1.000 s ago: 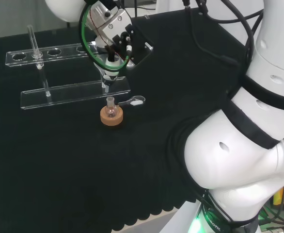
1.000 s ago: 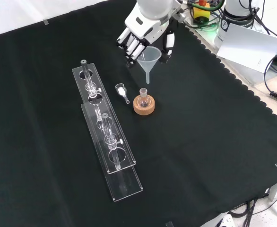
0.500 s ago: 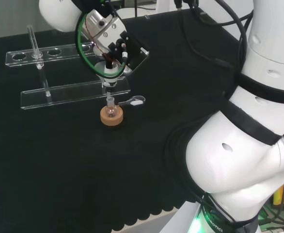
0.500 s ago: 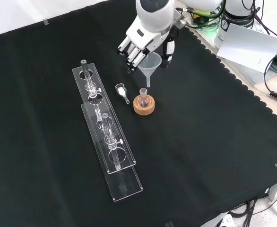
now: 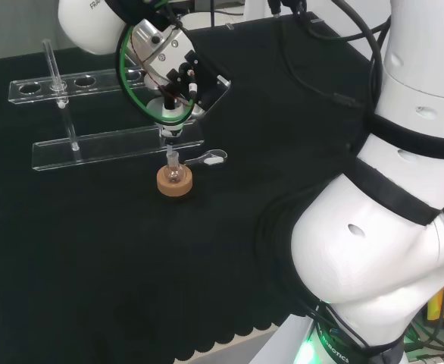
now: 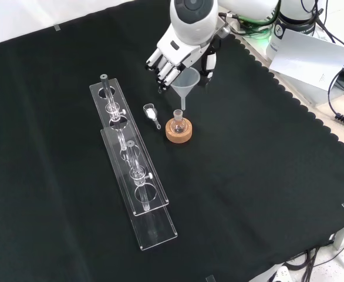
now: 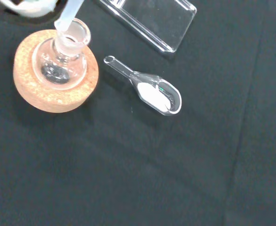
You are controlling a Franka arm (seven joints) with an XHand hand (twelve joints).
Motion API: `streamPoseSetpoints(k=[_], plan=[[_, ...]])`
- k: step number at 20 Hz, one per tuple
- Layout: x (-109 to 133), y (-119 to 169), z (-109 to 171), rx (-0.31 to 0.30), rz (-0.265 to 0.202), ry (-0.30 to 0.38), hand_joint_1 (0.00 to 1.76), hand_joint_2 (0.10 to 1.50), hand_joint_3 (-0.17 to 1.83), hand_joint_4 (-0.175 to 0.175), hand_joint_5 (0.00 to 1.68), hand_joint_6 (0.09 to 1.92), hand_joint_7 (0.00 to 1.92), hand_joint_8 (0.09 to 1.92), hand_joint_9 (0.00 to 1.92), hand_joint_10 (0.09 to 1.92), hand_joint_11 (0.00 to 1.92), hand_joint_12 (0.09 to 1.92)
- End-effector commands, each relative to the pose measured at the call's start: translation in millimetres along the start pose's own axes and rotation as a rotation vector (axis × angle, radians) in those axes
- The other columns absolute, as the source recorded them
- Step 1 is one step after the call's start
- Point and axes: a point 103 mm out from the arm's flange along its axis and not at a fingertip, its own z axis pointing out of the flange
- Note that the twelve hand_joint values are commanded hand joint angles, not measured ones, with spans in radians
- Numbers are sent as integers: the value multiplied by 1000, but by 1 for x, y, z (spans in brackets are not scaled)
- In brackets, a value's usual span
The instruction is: Place the funnel on the round-bottom flask.
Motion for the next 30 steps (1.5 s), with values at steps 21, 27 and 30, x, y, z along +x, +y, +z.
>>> streamPoseSetpoints(k=[21, 27, 30], plan=[[-5, 19, 11, 5, -21, -1, 778, 695, 541, -61, 415, 489, 461, 947, 810, 836, 214, 1358], [-9, 25, 18, 17, -32, -4, 778, 695, 541, -61, 414, 494, 460, 947, 809, 836, 213, 1358], [1, 24, 11, 20, -20, -21, 778, 695, 542, -61, 413, 496, 460, 947, 809, 837, 213, 1358]])
